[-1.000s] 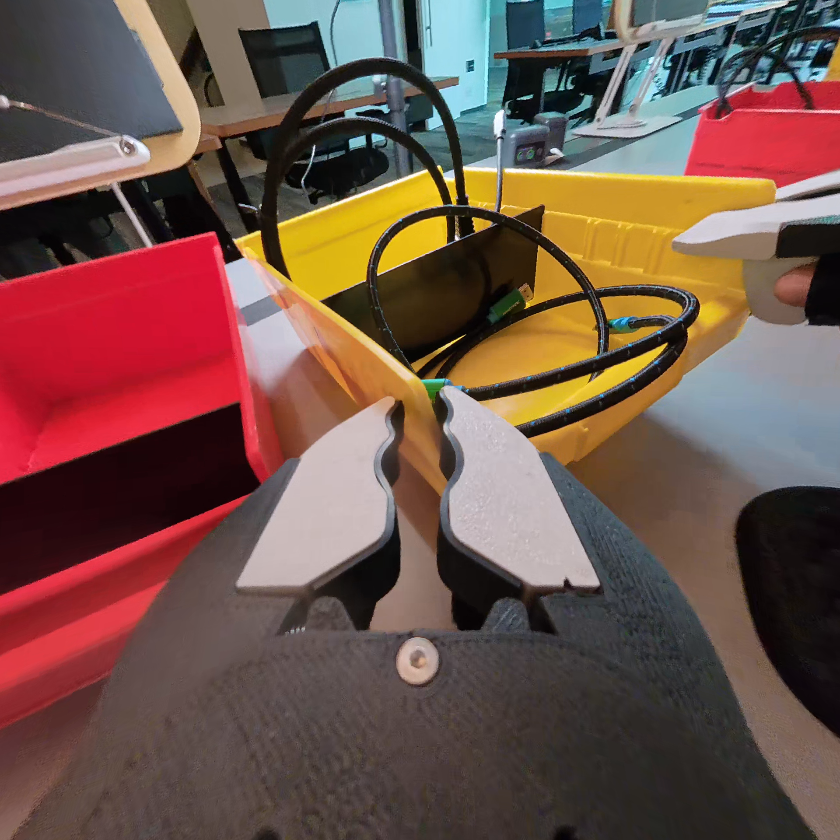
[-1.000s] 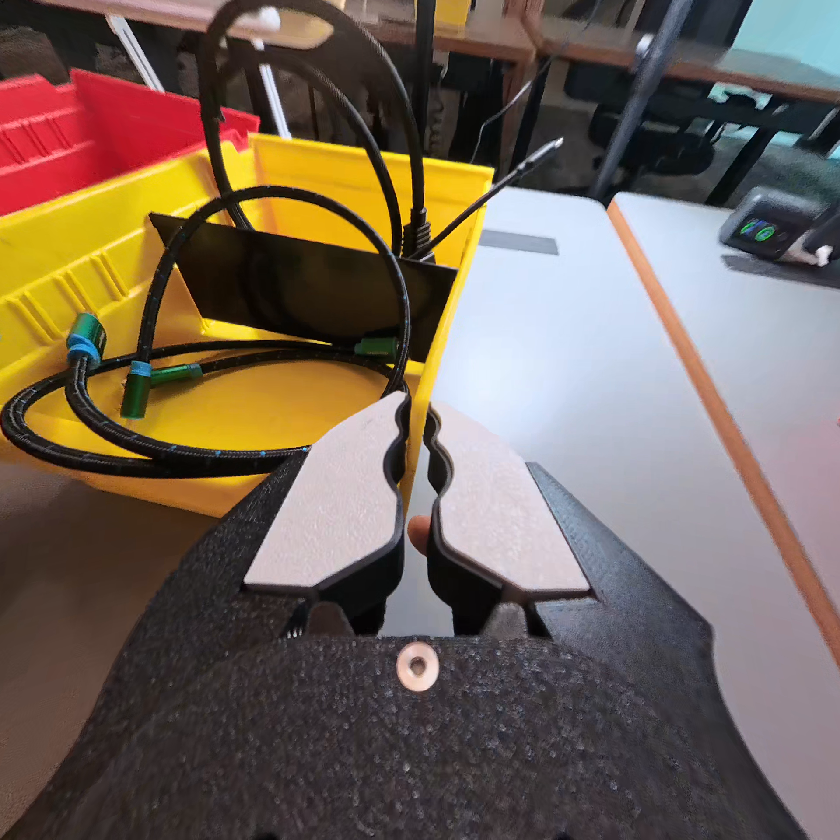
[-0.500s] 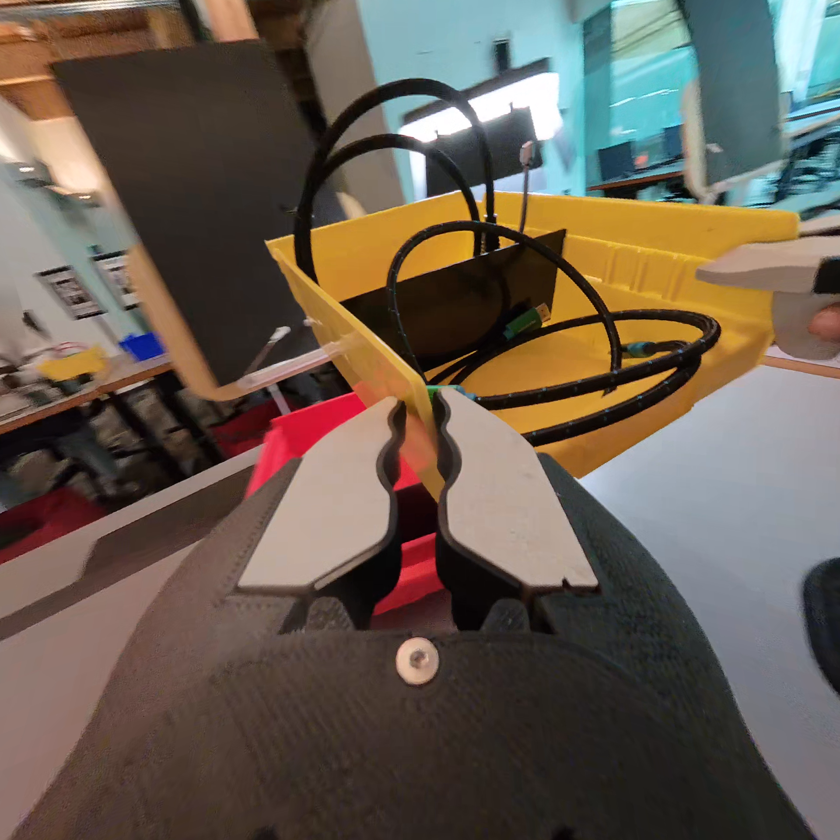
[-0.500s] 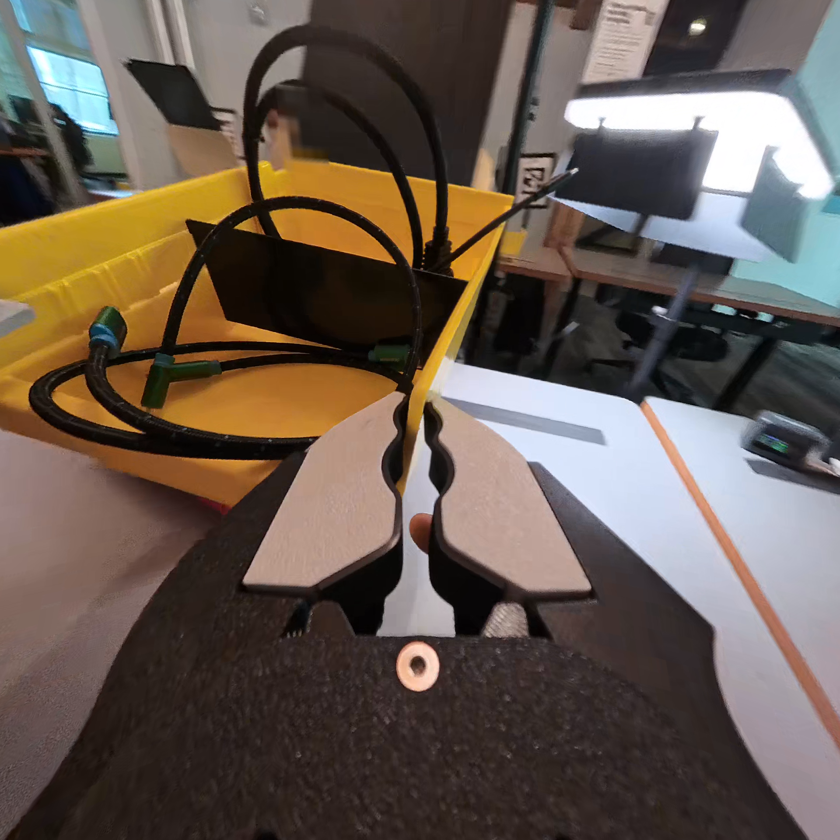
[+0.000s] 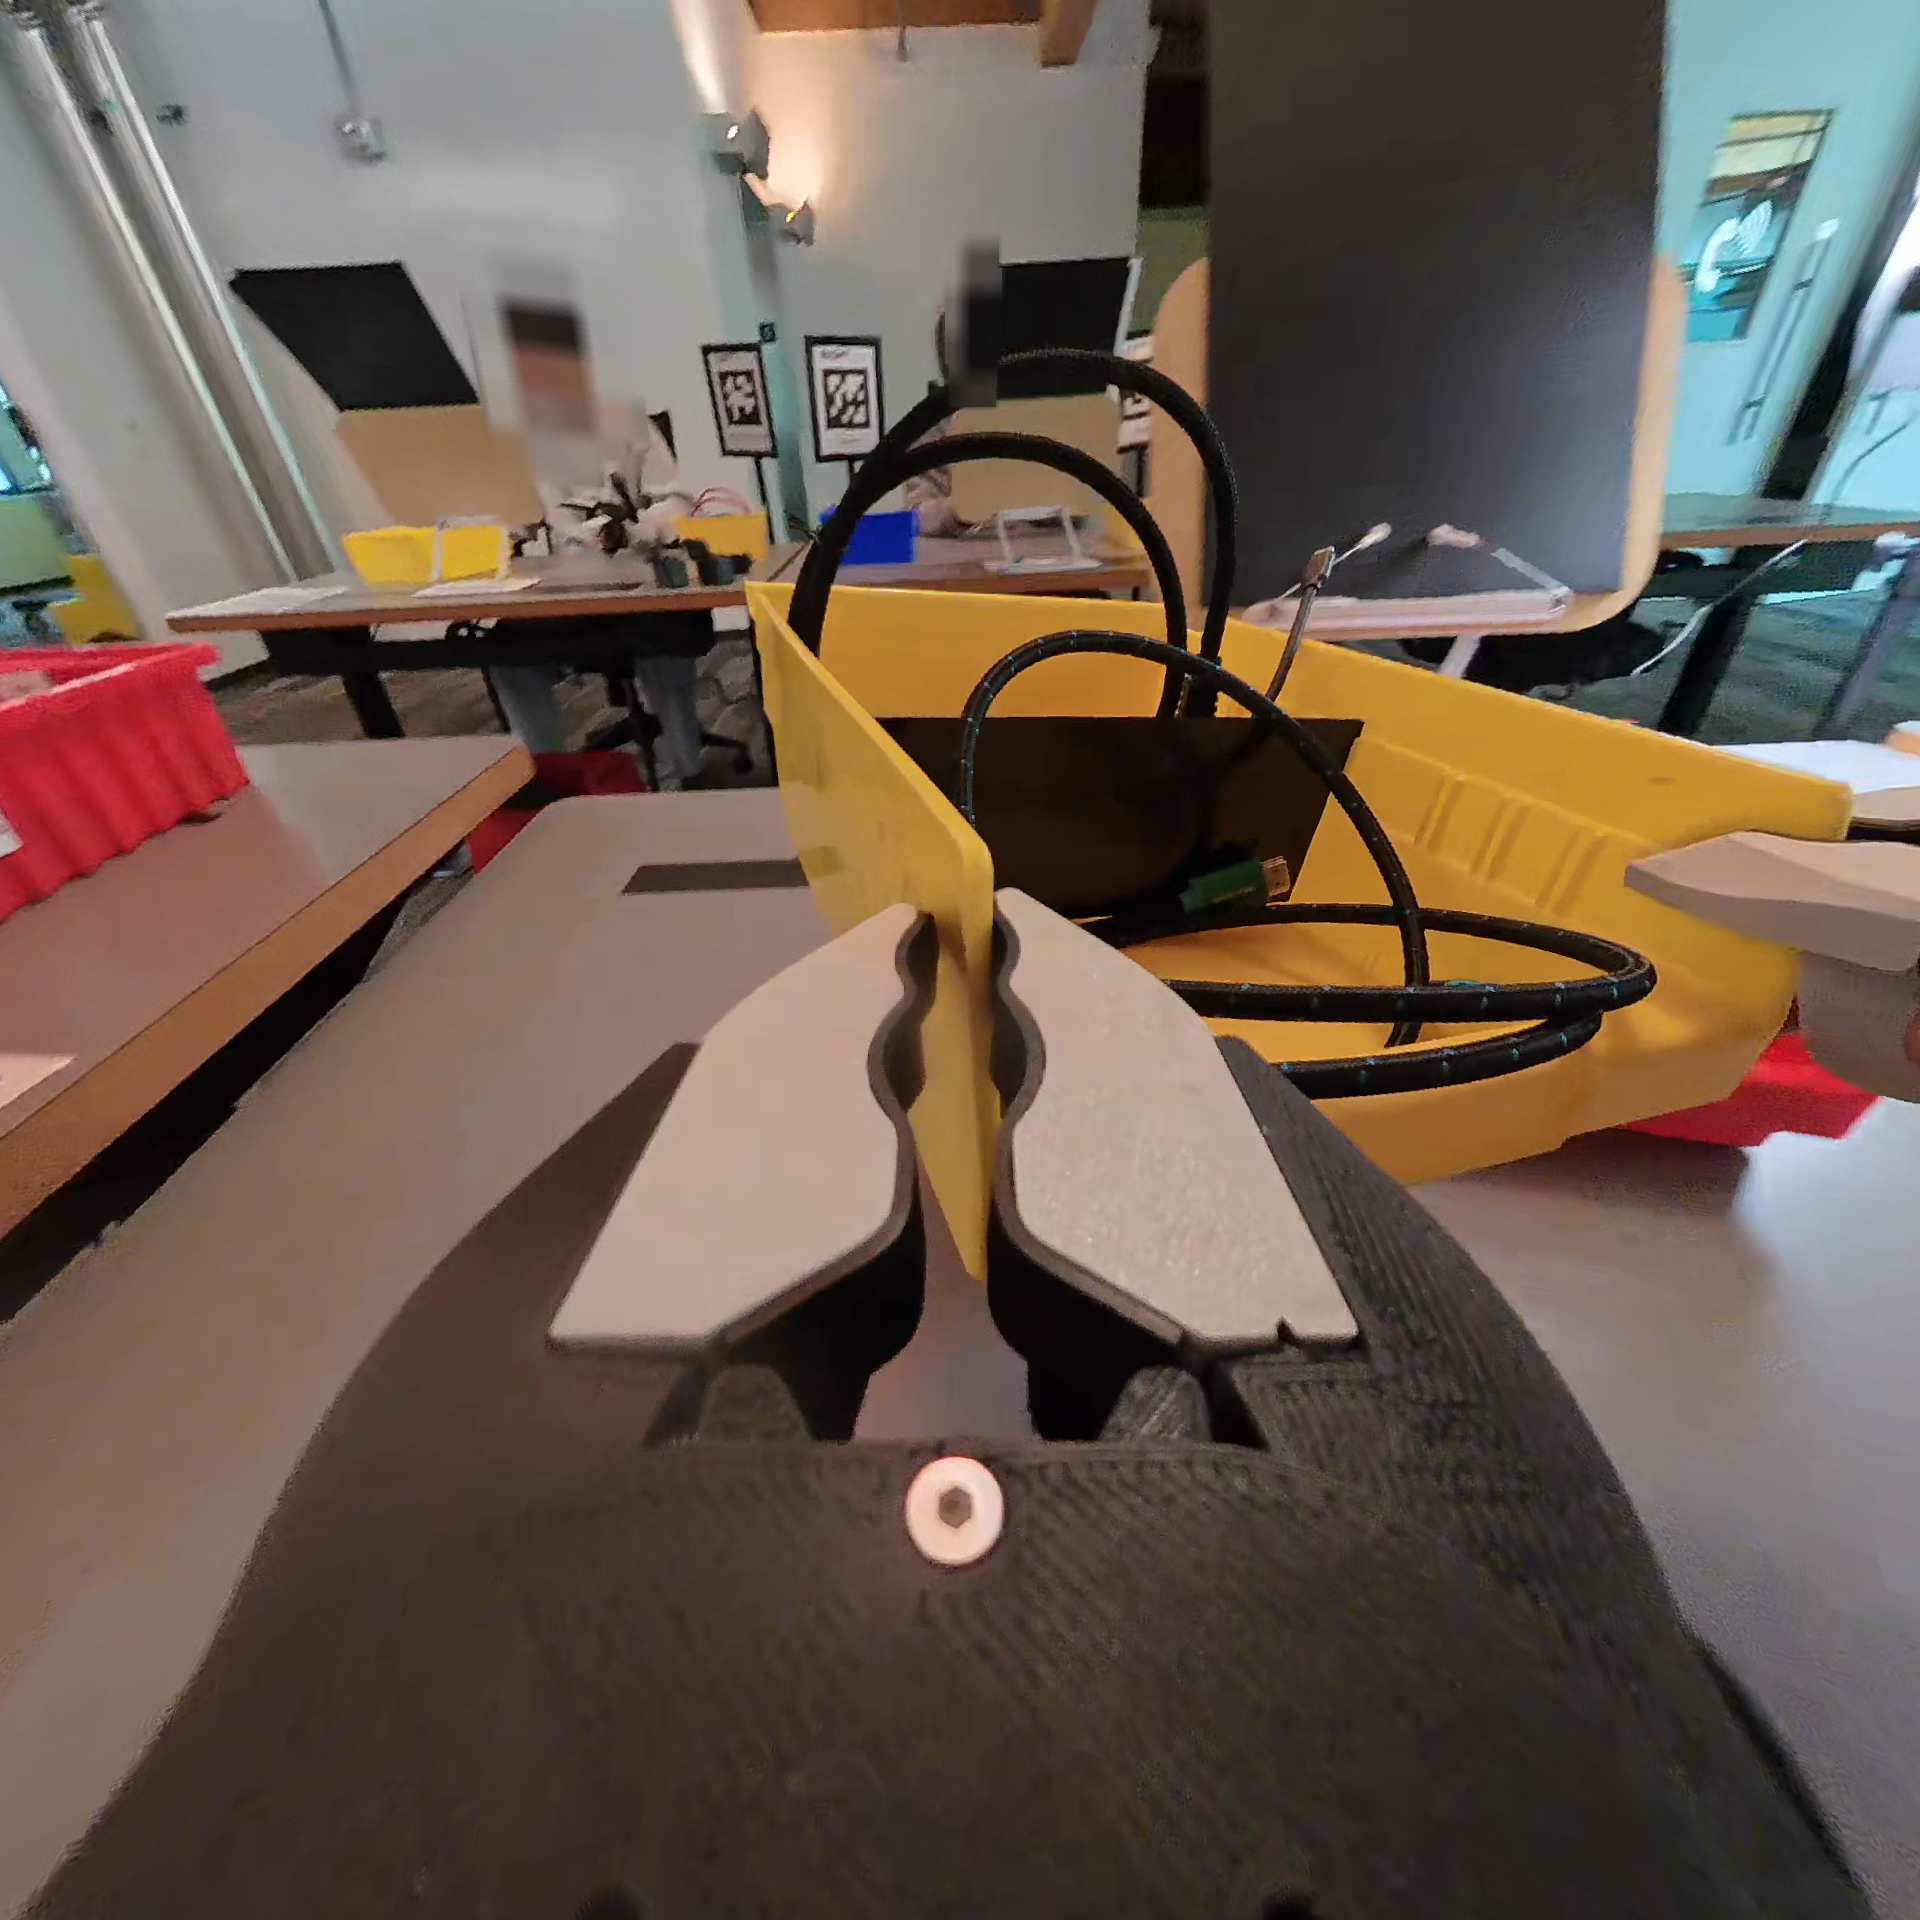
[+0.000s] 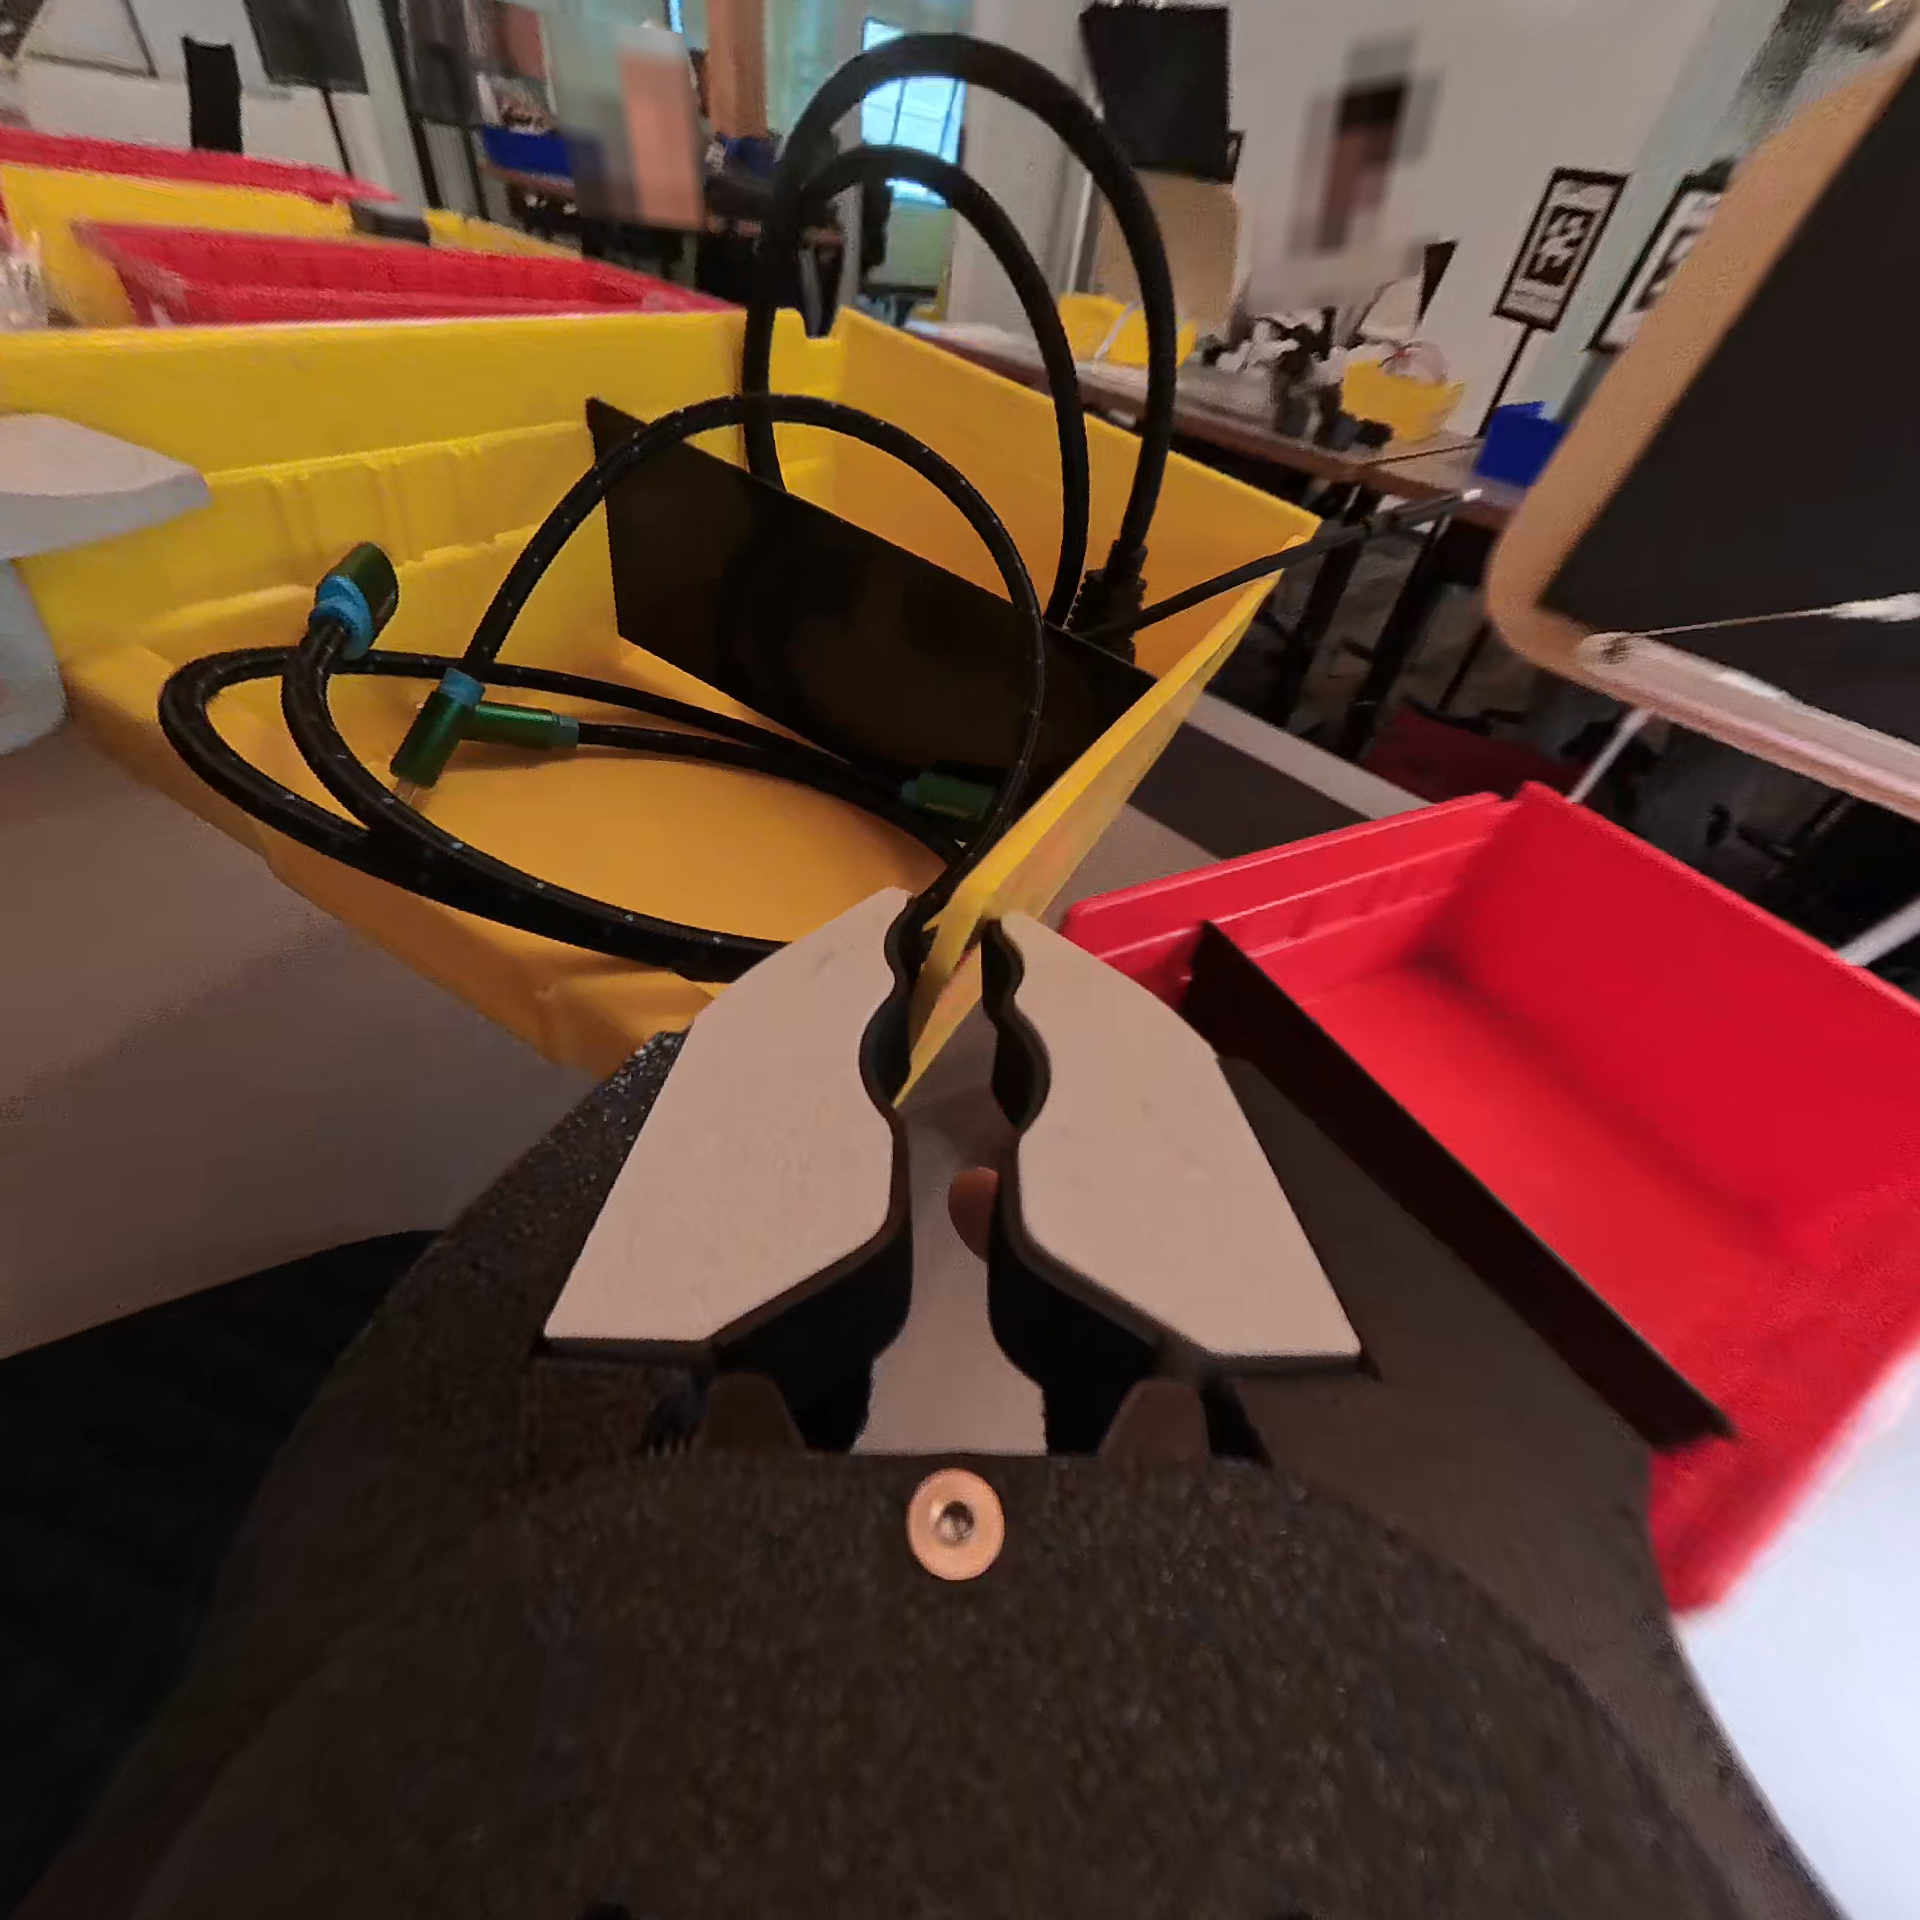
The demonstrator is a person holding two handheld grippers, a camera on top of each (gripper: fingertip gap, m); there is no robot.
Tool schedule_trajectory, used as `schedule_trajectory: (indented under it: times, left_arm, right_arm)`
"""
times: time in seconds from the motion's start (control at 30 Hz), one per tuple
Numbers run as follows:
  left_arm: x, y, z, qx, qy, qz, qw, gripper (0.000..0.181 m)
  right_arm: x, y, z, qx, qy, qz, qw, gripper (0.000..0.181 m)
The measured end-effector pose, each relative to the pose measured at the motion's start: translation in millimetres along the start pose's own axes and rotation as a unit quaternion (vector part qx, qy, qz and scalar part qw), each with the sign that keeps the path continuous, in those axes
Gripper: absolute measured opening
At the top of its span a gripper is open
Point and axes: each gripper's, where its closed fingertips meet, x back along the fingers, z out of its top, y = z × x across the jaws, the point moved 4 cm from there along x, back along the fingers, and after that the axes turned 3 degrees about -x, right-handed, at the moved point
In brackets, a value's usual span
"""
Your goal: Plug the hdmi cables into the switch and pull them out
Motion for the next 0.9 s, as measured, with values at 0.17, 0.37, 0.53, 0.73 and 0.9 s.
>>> schedule_trajectory:
  times: [0.17,0.37,0.53,0.73,0.9]
  left_arm:
    - [-10,-34,-56,0.029,-0.038,0.022,0.999,0.008]
    - [-36,-34,-109,0.057,-0.096,0.006,0.994,0.01]
    - [-40,-30,-95,-0.002,-0.094,-0.025,0.995,0.023]
    - [-38,27,-67,-0.177,-0.175,-0.205,0.947,0.03]
    - [-63,70,-106,-0.367,-0.28,-0.275,0.843,0.049]
  right_arm:
    - [-56,-20,-39,-0.004,-0.049,0.033,0.998,0.01]
    - [-87,-8,-68,0.02,-0.118,0.033,0.992,0.011]
    - [-70,15,-66,0.035,-0.16,0.091,0.982,0.049]
    - [-46,62,-81,0.171,-0.312,0.09,0.93,0.06]
    - [-68,66,-118,0.263,-0.392,0.083,0.878,0.059]
